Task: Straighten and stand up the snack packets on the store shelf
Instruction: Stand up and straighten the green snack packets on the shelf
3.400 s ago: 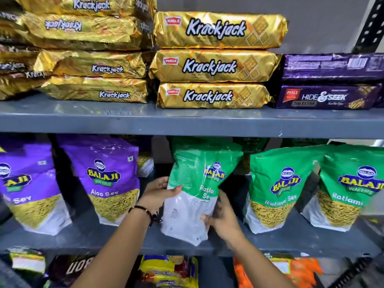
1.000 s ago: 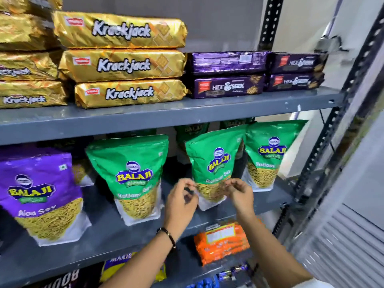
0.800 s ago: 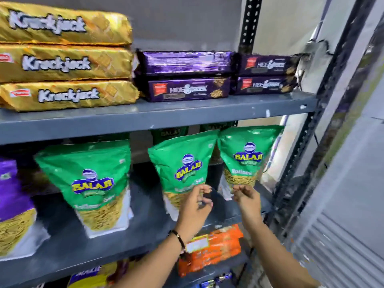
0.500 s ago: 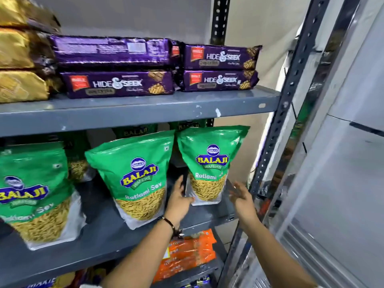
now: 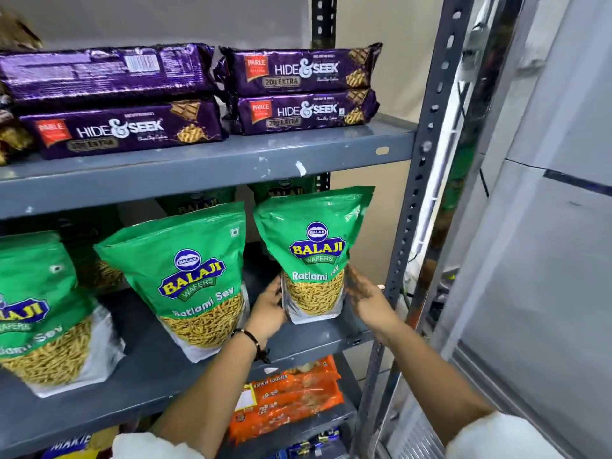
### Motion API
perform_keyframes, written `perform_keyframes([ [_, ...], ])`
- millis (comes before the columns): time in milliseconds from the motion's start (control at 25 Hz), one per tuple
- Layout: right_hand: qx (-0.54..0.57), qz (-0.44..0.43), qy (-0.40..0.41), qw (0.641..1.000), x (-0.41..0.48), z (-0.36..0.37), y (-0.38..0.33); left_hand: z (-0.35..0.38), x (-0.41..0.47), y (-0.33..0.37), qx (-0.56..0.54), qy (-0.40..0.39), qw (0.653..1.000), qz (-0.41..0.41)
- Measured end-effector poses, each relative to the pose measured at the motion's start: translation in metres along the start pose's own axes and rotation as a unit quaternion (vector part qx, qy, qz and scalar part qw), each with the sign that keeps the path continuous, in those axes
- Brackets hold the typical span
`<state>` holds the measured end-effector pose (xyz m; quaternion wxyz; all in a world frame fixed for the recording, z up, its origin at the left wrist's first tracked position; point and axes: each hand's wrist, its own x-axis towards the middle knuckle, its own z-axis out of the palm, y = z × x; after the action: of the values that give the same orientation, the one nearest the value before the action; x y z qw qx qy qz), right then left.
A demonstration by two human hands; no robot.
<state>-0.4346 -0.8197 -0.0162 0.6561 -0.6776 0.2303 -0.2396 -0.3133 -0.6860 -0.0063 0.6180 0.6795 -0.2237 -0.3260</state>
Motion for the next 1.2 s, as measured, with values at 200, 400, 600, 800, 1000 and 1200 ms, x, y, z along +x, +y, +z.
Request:
perform_keyframes([
  [200,-0.042,0.015,-0.017,0.999,0.003,-0.004,-0.002,0.006,-0.014,-0.001,0.008,0.008,1.0,0.015],
  [400,-0.038,0.037,-0.018,0.998,0.006,-0.005,0.005,0.008,-0.014,-0.001,0.024,0.006,1.0,0.008],
  [600,-0.028,0.038,-0.014,0.999,0.005,-0.006,0.006,0.012,-0.013,0.004,0.028,0.004,1.0,0.014],
  [800,-0.016,0.042,-0.01,0.999,0.005,-0.006,0.007,0.015,-0.019,0.007,0.023,0.0,1.0,0.019],
  [1000,-0.022,0.046,-0.015,0.999,0.001,-0.006,0.007,0.015,-0.018,0.004,0.037,0.006,0.999,0.014],
  [1200,0.004,0.032,-0.003,0.999,-0.001,-0.001,0.01,0.007,-0.011,-0.005,0.089,0.02,0.996,0.024],
])
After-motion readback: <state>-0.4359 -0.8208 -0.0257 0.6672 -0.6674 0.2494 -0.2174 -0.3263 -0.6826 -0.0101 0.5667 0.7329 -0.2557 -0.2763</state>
